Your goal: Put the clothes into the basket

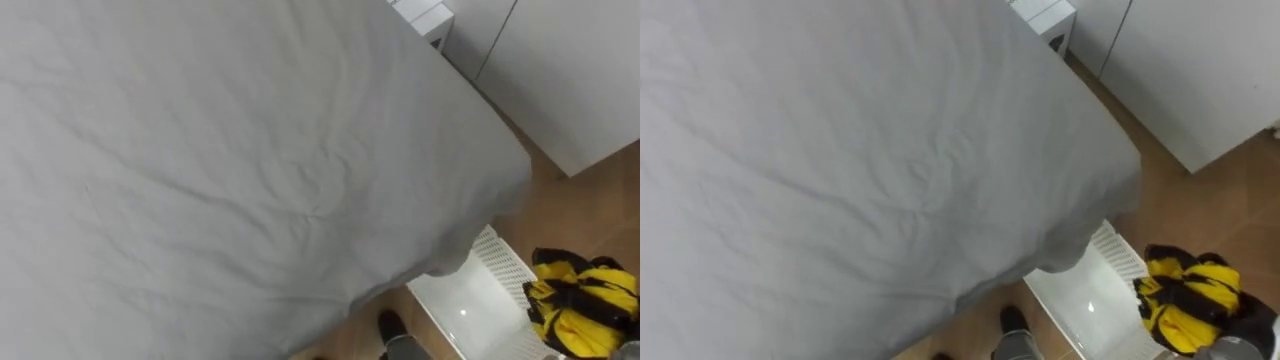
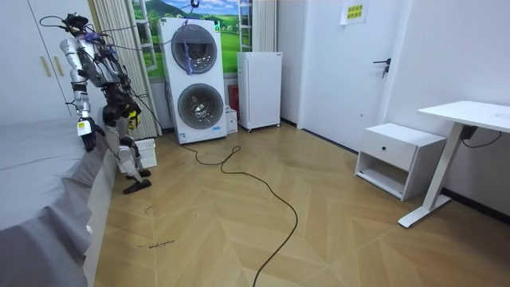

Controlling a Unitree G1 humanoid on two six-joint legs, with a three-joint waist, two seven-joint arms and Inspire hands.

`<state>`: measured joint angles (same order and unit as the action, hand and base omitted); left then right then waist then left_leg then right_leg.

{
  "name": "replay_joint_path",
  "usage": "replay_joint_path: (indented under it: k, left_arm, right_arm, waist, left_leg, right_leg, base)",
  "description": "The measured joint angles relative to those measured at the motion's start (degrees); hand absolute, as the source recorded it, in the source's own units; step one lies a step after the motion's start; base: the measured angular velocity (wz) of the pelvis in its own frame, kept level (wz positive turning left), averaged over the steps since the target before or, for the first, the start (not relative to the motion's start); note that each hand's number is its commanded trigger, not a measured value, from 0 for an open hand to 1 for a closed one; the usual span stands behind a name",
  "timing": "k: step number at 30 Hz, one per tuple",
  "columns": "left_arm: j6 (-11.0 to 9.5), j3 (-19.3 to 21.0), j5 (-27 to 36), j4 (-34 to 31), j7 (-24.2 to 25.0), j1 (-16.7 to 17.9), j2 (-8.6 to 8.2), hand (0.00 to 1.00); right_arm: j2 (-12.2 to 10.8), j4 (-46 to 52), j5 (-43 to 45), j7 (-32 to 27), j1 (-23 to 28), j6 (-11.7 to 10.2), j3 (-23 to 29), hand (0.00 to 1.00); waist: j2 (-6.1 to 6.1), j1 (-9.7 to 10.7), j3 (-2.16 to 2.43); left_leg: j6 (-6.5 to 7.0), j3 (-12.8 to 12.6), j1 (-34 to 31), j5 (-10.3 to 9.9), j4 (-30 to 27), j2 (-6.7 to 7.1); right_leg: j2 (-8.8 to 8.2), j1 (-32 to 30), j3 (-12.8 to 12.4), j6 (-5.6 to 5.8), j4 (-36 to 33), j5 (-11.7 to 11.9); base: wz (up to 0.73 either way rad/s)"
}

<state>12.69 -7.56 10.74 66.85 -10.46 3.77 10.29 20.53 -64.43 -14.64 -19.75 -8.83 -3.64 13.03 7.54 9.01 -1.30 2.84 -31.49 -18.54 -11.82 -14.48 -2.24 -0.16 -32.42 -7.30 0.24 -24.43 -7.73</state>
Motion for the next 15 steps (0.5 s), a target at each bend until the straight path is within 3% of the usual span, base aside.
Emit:
replay_joint_path:
  k: [5, 6, 7, 15]
  left_arm:
    - [-0.8, -0.6, -0.3, -0.3, 0.2, -0.2, 0.01, 0.0]
    - [-1.0, -0.6, -0.3, -0.3, 0.3, -0.3, 0.01, 0.0]
    - [-1.1, -0.6, -0.3, -0.3, 0.4, -0.3, 0.01, 0.0]
    - [-1.8, -1.7, 0.0, -0.2, 1.1, -0.6, 0.14, 0.0]
  right_arm:
    - [-0.1, -2.3, 0.7, 1.8, 0.1, -0.1, -0.7, 1.0]
    - [-0.1, -2.5, 0.7, 2.3, 0.1, -0.1, -0.7, 0.41]
    - [-0.1, -2.8, 0.7, 2.5, 0.1, -0.1, -0.9, 0.0]
    - [-0.9, -6.9, -2.3, 5.1, 0.6, -0.4, -4.0, 0.0]
  waist:
    - [0.19, -0.8, 0.0]
    - [0.19, -1.1, 0.0]
    - [0.19, -1.2, 0.0]
    - [0.51, -1.7, -0.04]
  left_leg:
    - [0.09, 1.0, 0.0, 0.1, 0.5, 0.13]
    - [0.14, 1.0, 0.1, 0.2, 0.8, 0.27]
    - [0.14, 1.0, 0.1, 0.2, 0.9, 0.3]
    - [0.17, 2.4, 0.1, 0.2, 0.9, 0.31]
  right_leg:
    - [-0.52, 0.7, 1.5, -0.02, 0.8, 0.0]
    - [-0.73, 0.6, 2.0, -0.01, 0.8, 0.0]
    - [-0.83, 0.6, 2.3, -0.01, 0.9, 0.0]
    - [-1.88, 1.7, 5.9, -0.12, 1.8, -0.1]
  base:
    - [0.11]
    - [0.0]
    - [0.0]
    - [0.09]
